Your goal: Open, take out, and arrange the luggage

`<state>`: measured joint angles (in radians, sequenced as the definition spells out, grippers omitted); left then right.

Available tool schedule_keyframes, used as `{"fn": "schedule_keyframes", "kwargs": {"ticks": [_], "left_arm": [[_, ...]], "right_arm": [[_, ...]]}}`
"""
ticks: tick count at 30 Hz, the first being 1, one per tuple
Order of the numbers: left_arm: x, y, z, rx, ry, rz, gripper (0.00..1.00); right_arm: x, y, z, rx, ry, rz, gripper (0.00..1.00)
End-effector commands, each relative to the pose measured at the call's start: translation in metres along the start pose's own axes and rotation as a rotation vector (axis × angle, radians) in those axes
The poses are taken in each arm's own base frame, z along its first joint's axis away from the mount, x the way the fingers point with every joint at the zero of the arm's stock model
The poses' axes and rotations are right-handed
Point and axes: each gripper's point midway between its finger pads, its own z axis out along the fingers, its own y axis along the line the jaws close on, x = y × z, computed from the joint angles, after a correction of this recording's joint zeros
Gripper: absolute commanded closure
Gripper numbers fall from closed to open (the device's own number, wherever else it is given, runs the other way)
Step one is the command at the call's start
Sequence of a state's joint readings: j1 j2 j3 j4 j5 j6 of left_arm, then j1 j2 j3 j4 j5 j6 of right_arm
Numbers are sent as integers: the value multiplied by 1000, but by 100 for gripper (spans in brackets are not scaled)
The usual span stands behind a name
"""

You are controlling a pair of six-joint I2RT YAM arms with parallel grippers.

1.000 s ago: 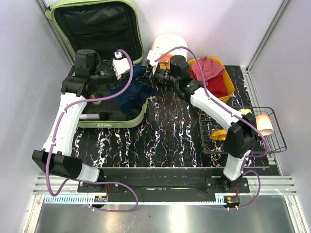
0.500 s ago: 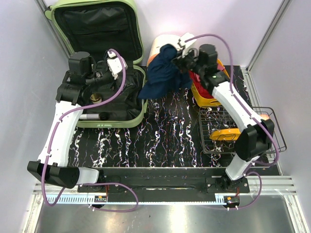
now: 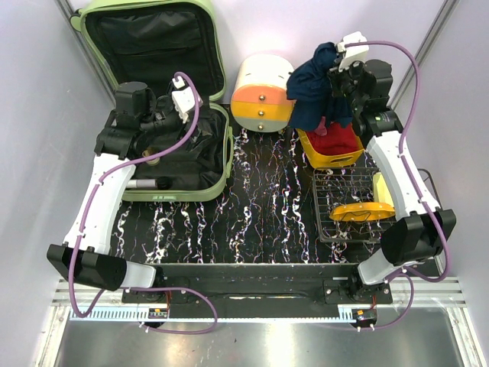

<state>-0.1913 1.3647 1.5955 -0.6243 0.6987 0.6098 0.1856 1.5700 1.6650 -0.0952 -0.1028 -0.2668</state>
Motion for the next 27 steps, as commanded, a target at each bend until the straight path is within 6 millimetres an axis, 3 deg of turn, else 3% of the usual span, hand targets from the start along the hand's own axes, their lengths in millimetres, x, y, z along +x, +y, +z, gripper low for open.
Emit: {"fn": "schedule_keyframes", "kwargs": {"ticks": [1,6,13,19,23,27], "left_arm": [[-11,7,1,-25,-39,22,1],[-7,10,1,-41,-21,18,1],[3,13,6,-48,14,-9,1],[9,15,7,-52,36,3,1],[11,16,8,-51,41,1,1],[14,17,11,-46,47,-6,1]], "right_arm": [[-26,-40,-9,187,-65,-66,100],[-21,-60,-17,279,-38,-103,100],[11,-90,-20,426,59,-117,100],[2,-118,-24,538,37,-182,100],[15,-112,-19,506,72,-167,100],[42,-99,1,436,134,-104,100]]}}
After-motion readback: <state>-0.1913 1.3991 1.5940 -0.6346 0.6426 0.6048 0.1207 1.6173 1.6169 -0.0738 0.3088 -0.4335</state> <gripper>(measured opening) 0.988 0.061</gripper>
